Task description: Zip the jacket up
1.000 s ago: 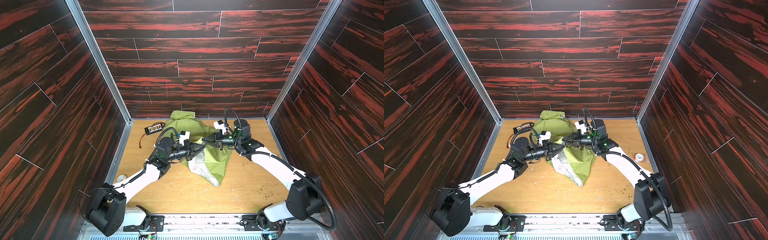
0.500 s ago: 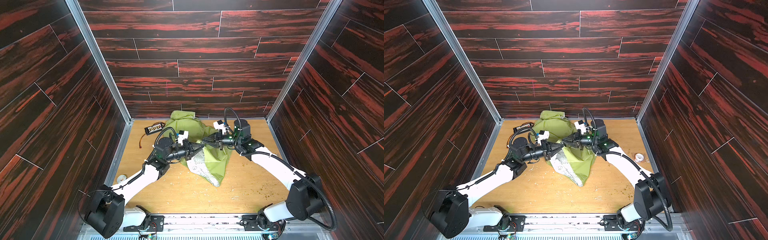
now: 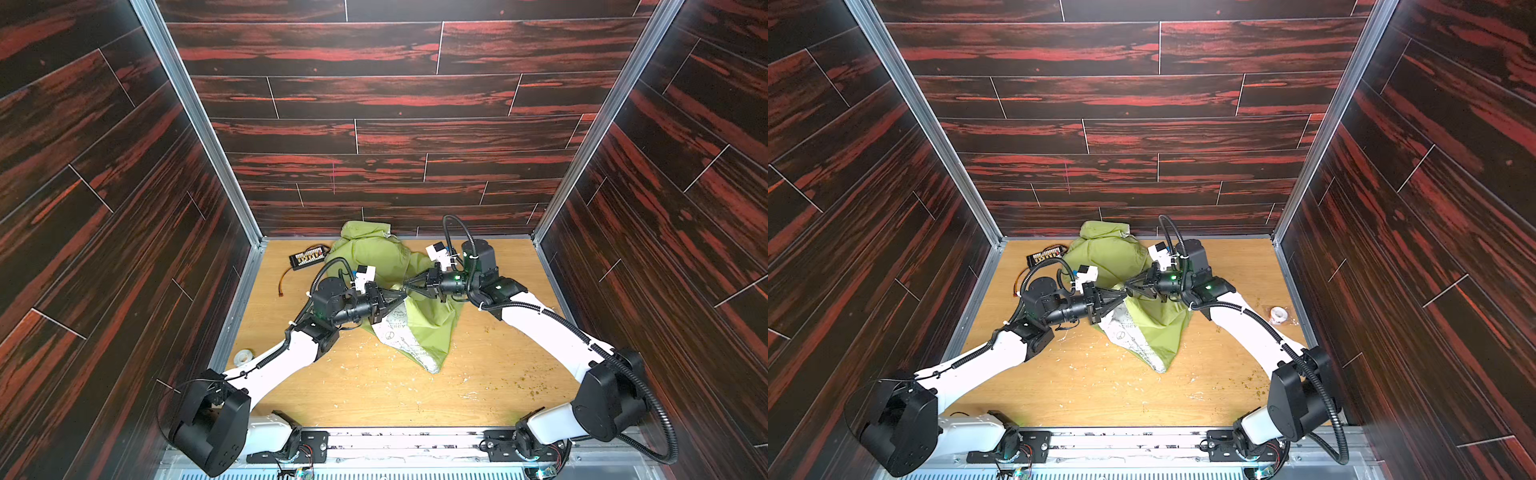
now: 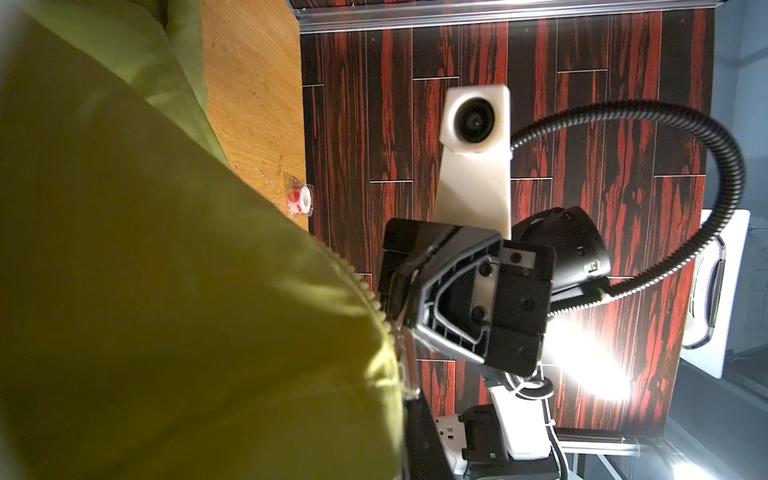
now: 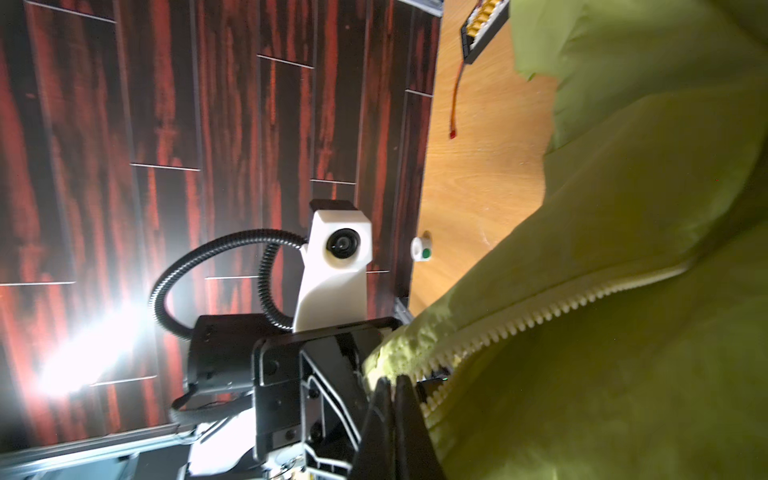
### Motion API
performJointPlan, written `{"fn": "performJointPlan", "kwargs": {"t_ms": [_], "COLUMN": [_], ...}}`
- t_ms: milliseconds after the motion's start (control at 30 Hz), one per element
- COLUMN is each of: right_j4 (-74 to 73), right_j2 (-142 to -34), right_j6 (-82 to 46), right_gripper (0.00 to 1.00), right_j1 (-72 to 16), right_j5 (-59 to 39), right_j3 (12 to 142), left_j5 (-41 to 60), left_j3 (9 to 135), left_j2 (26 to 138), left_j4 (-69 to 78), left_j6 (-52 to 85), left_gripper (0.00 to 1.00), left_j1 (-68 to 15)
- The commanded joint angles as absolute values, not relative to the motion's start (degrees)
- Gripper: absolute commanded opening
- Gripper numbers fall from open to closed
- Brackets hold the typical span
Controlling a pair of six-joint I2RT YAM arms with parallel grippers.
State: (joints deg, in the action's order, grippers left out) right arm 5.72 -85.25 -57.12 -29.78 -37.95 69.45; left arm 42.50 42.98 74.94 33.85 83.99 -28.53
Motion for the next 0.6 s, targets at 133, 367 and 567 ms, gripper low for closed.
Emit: {"fn": "performJointPlan", "kwargs": {"t_ms": [133, 367, 567], "right_j4": [13.27, 13.99, 12.83], "right_j2": [-87.18, -87.71, -87.15], "right_j6": [-50.98, -49.65, -49.25], "right_gripper": [0.00, 0.00, 0.00], "right_j1": [-28.08, -28.12, -28.21], "right_j5": [-25.99, -24.46, -27.10], "right_j3": [72.89, 74.24, 75.12], "left_j5": [43.86, 43.86, 43.84], "left_j3": [41.68, 41.05, 41.19], "left_j2": [69.55, 68.90, 70.03], "left_j4": [35.68, 35.42, 35.08], "left_j6": [83.83, 84.01, 84.12], "left_gripper": [0.00, 0.00, 0.00], "left_j1": [-27.51, -27.21, -27.16]}}
